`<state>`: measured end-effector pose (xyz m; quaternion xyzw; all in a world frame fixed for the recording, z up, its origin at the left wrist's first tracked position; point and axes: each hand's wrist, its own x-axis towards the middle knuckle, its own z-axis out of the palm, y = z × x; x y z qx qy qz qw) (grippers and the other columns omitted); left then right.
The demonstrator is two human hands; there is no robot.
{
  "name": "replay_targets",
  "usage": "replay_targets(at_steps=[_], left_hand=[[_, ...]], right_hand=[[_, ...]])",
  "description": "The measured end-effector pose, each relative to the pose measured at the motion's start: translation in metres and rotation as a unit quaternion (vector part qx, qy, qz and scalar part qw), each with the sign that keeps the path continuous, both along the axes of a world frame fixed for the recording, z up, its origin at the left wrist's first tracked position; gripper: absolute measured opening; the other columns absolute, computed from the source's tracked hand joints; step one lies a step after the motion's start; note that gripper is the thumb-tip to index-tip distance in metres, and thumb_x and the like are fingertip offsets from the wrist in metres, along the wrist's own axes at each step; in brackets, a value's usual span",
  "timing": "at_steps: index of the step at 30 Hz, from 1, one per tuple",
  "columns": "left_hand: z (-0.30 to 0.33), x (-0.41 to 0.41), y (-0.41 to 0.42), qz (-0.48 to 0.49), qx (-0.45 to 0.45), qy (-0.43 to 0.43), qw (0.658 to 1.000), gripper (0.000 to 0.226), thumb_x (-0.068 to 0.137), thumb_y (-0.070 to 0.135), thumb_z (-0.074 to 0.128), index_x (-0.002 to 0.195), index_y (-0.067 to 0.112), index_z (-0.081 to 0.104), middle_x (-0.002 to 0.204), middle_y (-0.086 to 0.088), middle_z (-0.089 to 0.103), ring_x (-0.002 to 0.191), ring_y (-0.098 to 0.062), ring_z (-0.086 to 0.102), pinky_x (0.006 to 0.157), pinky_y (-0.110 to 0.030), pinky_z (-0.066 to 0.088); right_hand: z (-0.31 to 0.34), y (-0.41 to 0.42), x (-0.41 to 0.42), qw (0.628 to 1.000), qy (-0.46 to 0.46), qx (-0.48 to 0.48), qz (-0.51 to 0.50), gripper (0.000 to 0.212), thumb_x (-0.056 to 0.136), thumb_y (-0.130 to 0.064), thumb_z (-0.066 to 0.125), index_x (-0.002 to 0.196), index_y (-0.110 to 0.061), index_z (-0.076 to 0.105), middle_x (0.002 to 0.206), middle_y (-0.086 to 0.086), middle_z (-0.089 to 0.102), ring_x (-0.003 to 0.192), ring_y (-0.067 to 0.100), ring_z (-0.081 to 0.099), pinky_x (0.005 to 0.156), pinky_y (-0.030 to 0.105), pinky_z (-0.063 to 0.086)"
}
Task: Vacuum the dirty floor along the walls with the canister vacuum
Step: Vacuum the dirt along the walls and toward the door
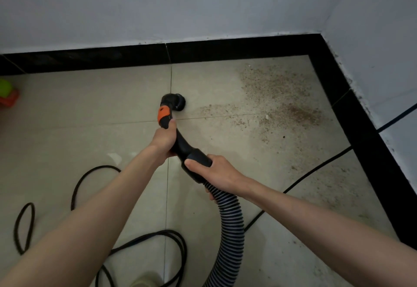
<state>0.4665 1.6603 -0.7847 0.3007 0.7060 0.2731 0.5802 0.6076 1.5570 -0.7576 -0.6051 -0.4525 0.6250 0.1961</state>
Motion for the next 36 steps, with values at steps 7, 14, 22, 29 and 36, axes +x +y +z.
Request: replay_targets(at_steps=[7, 14, 22, 29, 36], left_hand=[[-0.014, -0.001, -0.024, 0.006, -0.011, 0.020, 1.000, 0.058, 0.099, 0.042, 0.037, 0.140, 0.001, 0.029, 0.128, -0.020, 0.051, 0.112, -0.035, 0.055, 0.078, -0.041, 0.051], [-0.016, 0.033, -0.030, -0.036, -0.011, 0.019, 0.999, 0.056, 0.099, 0.044, 0.036, 0.136, 0.002, 0.032, 0.119, -0.017, 0.054, 0.099, -0.029, 0.057, 0.075, -0.038, 0.051], [-0.018, 0.068, -0.029, -0.142, 0.003, 0.042, 0.989, 0.058, 0.100, 0.046, 0.031, 0.135, 0.001, 0.031, 0.119, -0.015, 0.054, 0.105, -0.029, 0.057, 0.092, -0.042, 0.051], [-0.017, 0.086, -0.025, -0.195, 0.003, 0.033, 0.980, 0.059, 0.100, 0.048, 0.030, 0.135, 0.001, 0.031, 0.119, -0.015, 0.054, 0.104, -0.029, 0.057, 0.089, -0.040, 0.051], [-0.017, 0.107, -0.019, -0.253, 0.035, 0.070, 0.964, 0.054, 0.100, 0.047, 0.031, 0.129, 0.001, 0.033, 0.108, -0.011, 0.052, 0.092, -0.024, 0.054, 0.074, -0.032, 0.045]], right_hand=[[-0.005, -0.019, 0.009, 1.000, -0.001, -0.005, 0.006, 0.042, 0.087, -0.051, 0.064, 0.089, -0.011, 0.053, 0.062, 0.005, 0.057, 0.040, 0.015, 0.054, 0.042, 0.025, 0.047], [-0.018, -0.038, 0.029, 0.998, -0.005, -0.021, -0.066, 0.044, 0.084, -0.054, 0.065, 0.094, -0.013, 0.053, 0.074, 0.008, 0.063, 0.048, 0.020, 0.060, 0.048, 0.029, 0.051], [-0.025, -0.041, 0.041, 0.991, 0.029, -0.034, -0.122, 0.046, 0.087, -0.049, 0.064, 0.104, -0.008, 0.054, 0.085, 0.010, 0.063, 0.058, 0.024, 0.064, 0.056, 0.035, 0.056], [-0.034, -0.039, 0.039, 0.986, -0.020, -0.007, -0.164, 0.030, 0.088, -0.046, 0.063, 0.096, -0.018, 0.055, 0.091, 0.008, 0.065, 0.075, 0.025, 0.066, 0.068, 0.043, 0.060], [-0.039, -0.025, 0.038, 0.975, -0.111, 0.063, -0.183, 0.016, 0.095, -0.032, 0.052, 0.097, -0.017, 0.055, 0.081, -0.002, 0.059, 0.070, 0.010, 0.056, 0.062, 0.026, 0.046]])
